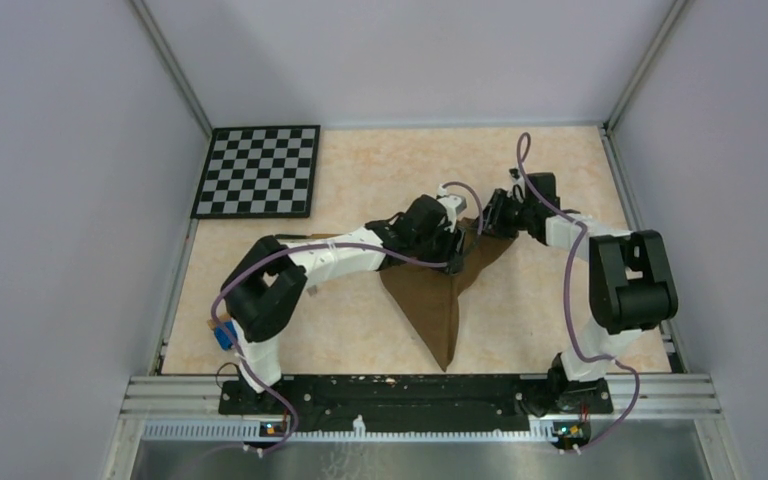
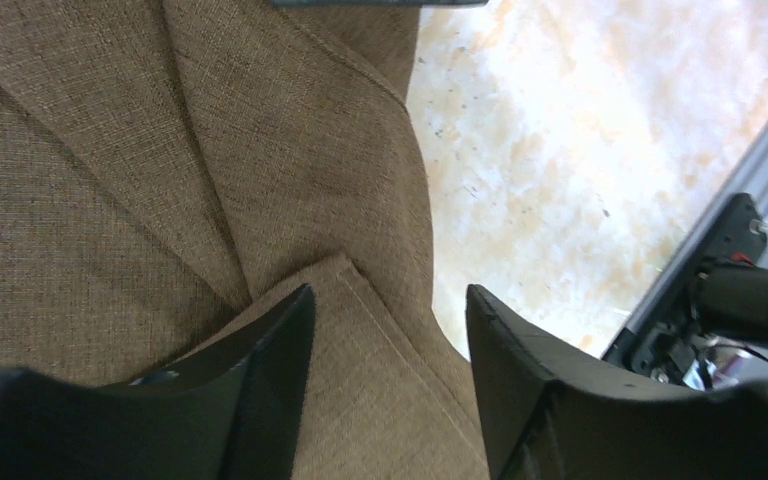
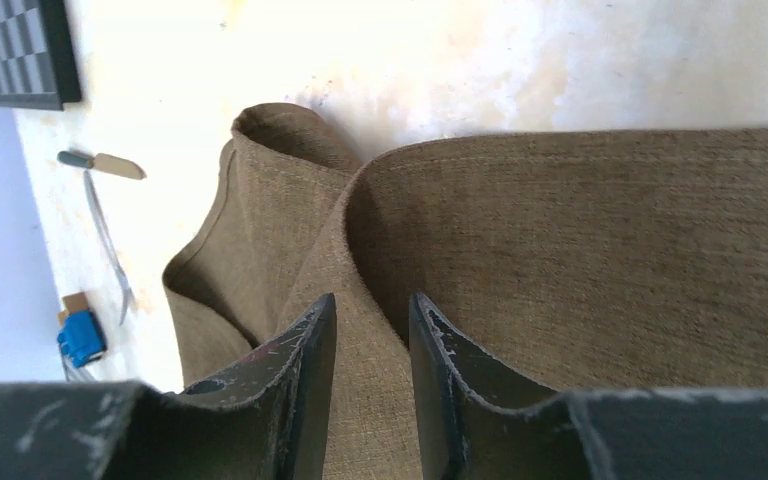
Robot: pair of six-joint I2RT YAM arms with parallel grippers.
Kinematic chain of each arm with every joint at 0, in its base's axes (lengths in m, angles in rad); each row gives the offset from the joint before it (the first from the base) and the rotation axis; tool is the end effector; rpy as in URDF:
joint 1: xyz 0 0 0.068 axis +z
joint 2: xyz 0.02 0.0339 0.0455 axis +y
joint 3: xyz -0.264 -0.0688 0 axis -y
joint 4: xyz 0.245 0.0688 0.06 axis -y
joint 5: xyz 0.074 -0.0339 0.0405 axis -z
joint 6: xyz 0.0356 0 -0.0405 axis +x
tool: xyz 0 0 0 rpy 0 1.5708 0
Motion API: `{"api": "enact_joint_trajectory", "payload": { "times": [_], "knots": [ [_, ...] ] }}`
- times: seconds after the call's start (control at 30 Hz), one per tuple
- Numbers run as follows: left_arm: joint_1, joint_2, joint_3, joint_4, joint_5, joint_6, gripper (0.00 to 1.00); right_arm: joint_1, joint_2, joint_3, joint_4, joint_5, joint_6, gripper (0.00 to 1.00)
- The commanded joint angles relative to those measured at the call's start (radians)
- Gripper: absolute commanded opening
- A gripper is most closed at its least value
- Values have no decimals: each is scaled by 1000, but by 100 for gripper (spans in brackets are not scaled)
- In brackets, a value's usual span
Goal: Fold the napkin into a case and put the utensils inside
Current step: Pick up the crumpled napkin from the center of the board.
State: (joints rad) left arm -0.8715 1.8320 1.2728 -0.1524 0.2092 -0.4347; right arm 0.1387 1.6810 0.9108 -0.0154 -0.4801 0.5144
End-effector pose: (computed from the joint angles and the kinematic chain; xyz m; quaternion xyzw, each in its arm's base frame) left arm 0.2583 -0.3186 0.2184 0.2384 0.8733 -0.3271 0.2713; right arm 0.3358 0.0635 0.1737 0.0782 0.8986 0.3273 0.2815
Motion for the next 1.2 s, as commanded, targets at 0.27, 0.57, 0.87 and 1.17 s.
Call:
{"api": "enact_joint_trajectory", "payload": {
  "times": [0.27, 0.57, 0.87, 1.17],
  "knots": [
    [-38, 62, 74, -104, -177, -119, 53, -6, 77, -37, 263, -212, 42, 34],
    [-49, 91, 74, -145, -237, -137, 66, 12, 139, -33, 260, -196, 36, 35],
    [-54, -29, 35, -148, -240, -144, 79, 15, 86, -25, 137, -49, -49, 42],
    [-50, -61, 40, -203, -325, -125, 86, 14, 152, 12, 237, -179, -17, 42]
  ]
}}
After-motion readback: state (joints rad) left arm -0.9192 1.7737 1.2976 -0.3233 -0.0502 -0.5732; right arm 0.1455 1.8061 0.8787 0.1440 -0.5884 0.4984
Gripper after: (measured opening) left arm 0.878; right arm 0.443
